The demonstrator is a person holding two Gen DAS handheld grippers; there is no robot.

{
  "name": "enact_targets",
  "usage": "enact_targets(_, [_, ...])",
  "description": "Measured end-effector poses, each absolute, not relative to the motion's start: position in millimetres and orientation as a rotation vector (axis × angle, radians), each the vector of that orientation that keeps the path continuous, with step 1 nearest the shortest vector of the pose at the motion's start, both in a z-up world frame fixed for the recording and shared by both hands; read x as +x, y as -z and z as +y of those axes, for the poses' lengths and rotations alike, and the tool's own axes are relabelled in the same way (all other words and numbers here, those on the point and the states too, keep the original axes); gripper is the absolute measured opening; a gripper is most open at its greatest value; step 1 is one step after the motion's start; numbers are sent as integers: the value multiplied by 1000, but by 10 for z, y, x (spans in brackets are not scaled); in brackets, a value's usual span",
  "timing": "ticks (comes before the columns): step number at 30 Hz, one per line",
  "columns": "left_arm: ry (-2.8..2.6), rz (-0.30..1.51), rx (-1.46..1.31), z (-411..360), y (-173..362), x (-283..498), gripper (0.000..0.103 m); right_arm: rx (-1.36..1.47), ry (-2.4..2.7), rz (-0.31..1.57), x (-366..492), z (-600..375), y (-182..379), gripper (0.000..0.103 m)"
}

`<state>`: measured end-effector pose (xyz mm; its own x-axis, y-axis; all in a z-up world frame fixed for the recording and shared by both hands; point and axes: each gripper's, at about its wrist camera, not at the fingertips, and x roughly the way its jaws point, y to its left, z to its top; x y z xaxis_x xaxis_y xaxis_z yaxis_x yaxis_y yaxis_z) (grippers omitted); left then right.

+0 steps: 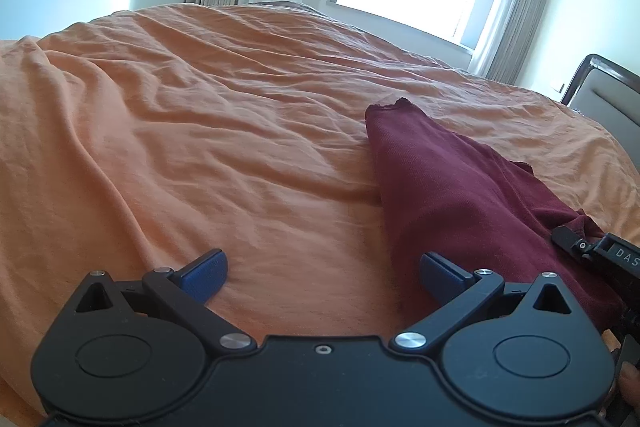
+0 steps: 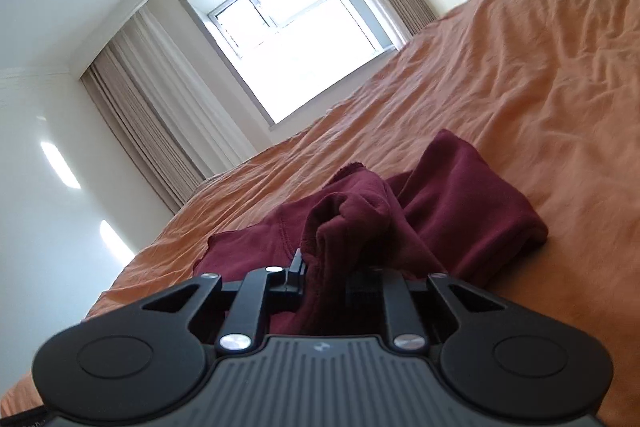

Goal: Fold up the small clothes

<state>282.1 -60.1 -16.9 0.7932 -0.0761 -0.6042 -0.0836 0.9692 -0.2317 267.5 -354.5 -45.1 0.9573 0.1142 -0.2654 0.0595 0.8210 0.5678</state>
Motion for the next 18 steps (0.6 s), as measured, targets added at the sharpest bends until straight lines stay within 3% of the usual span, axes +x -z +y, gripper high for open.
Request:
enact_targets(7, [101, 636, -377, -675, 103, 2798, 102, 448, 6, 161, 2380, -3699, 215, 16])
enact_targets(12, [138, 664, -332, -885, 175, 2821, 102, 517, 4, 260, 2323, -3832, 476, 17])
enact_targets(13, [136, 669, -317, -918, 195, 2822, 102, 527, 3, 274, 2299, -3845, 521, 20])
enact_targets(14, [135, 670, -305, -937, 205, 2819, 102, 533, 2, 284, 2284, -3849, 549, 32])
enact_targets(18, [137, 680, -293, -943, 219, 2827, 102, 589, -15, 271, 2206, -3948, 576, 55])
